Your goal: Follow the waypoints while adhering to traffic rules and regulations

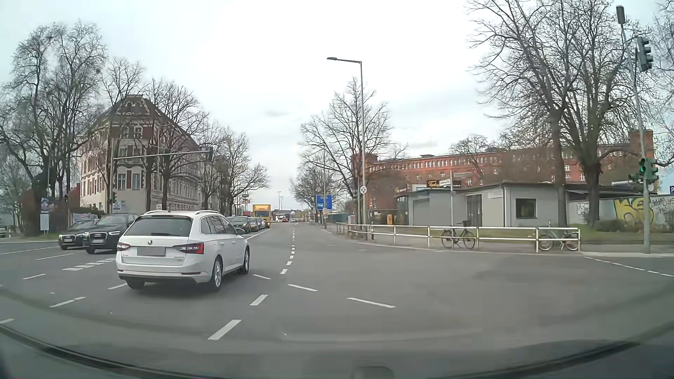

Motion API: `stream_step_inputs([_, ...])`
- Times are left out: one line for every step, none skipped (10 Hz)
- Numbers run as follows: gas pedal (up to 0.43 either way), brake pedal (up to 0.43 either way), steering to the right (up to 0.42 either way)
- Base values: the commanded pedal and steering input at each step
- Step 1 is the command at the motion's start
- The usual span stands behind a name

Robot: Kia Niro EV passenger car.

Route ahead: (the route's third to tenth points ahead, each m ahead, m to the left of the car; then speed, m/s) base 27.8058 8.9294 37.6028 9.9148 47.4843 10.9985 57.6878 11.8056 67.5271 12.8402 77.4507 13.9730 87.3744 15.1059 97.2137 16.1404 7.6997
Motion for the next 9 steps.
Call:
stream_step_inputs([0.268,0.0,0.001])
stream_step_inputs([0.268,0.0,-0.002])
stream_step_inputs([0.26,0.0,-0.005])
stream_step_inputs([0.228,0.0,-0.013])
stream_step_inputs([0.197,0.0,-0.016])
stream_step_inputs([0.197,0.0,-0.016])
stream_step_inputs([0.197,0.0,-0.017])
stream_step_inputs([0.197,0.0,-0.017])
stream_step_inputs([0.197,0.0,-0.017])
